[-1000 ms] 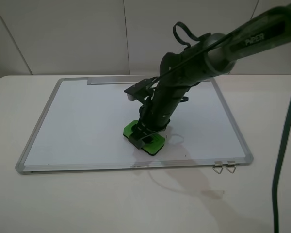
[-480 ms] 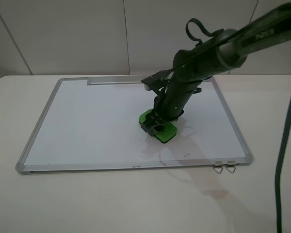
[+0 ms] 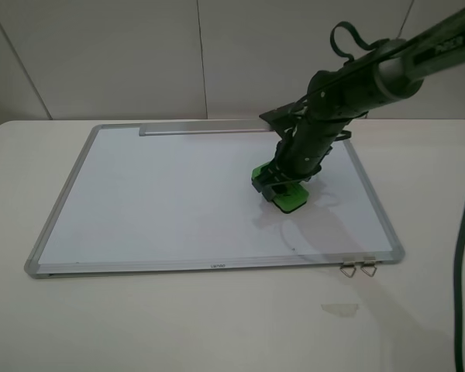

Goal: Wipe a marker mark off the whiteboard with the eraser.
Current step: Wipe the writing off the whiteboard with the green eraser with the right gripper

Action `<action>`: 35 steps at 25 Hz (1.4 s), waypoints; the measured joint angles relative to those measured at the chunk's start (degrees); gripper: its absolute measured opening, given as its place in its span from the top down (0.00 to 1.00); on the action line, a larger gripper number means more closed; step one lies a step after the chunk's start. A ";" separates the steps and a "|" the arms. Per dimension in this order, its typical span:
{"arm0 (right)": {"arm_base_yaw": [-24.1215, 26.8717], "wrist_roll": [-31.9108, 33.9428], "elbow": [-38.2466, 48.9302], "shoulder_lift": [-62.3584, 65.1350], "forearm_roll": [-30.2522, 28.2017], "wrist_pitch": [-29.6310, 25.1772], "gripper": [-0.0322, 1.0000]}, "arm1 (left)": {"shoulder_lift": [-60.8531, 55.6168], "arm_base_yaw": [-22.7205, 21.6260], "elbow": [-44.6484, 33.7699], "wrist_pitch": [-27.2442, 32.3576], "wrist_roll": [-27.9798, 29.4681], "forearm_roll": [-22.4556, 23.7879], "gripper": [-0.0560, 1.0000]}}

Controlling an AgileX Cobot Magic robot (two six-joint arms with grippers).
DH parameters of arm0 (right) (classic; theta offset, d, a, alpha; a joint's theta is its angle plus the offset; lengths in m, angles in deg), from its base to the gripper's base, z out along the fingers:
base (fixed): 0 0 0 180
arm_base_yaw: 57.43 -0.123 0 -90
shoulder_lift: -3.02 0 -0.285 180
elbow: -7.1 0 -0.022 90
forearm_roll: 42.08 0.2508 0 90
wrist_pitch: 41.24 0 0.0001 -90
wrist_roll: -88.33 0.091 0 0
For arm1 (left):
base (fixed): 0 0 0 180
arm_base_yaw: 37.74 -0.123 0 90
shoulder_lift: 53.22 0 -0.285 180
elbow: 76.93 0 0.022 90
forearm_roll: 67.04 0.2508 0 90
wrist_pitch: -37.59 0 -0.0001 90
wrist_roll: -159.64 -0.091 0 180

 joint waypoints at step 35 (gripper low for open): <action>-1.87 14.62 -1.99 -2.29 -8.33 -8.88 0.39 | 0.00 0.00 0.00 0.00 0.00 0.00 0.21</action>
